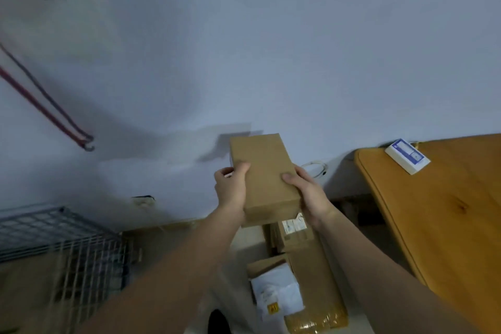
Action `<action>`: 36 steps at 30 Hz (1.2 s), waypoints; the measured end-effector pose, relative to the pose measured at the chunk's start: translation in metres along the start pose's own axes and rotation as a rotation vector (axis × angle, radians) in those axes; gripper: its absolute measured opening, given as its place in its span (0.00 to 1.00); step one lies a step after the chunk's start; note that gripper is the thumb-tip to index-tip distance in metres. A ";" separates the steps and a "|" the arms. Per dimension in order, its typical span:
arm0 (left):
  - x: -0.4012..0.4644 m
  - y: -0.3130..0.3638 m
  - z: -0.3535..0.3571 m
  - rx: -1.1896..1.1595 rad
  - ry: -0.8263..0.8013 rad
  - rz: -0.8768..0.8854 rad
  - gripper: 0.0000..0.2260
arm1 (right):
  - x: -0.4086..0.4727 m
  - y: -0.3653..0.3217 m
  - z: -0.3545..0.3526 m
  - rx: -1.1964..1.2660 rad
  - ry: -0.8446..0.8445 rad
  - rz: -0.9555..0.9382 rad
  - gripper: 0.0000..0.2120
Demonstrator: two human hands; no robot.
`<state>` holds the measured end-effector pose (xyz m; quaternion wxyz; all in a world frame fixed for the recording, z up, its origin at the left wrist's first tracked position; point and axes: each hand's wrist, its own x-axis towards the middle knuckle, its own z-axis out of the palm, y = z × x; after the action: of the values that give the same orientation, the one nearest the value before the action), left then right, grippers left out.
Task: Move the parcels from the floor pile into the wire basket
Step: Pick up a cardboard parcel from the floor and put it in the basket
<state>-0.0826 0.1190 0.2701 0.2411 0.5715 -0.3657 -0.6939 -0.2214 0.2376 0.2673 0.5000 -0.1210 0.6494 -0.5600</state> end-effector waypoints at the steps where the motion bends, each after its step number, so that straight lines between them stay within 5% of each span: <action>1: -0.015 0.013 -0.016 -0.064 -0.031 -0.023 0.16 | -0.013 -0.008 0.019 0.027 -0.029 -0.020 0.18; 9: -0.141 0.055 -0.187 -0.262 0.017 0.174 0.21 | -0.124 -0.028 0.163 -0.106 -0.328 -0.111 0.25; 18: -0.295 -0.008 -0.392 -0.298 0.270 0.263 0.26 | -0.274 0.052 0.314 -0.263 -0.661 -0.057 0.20; 36: -0.397 -0.081 -0.814 -0.429 0.414 0.305 0.23 | -0.455 0.217 0.671 -0.544 -0.807 -0.191 0.19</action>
<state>0.8045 0.2792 0.3870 0.5262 0.5751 -0.2359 -0.5803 0.6073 0.2316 0.4027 0.6083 -0.5134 0.5126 -0.3219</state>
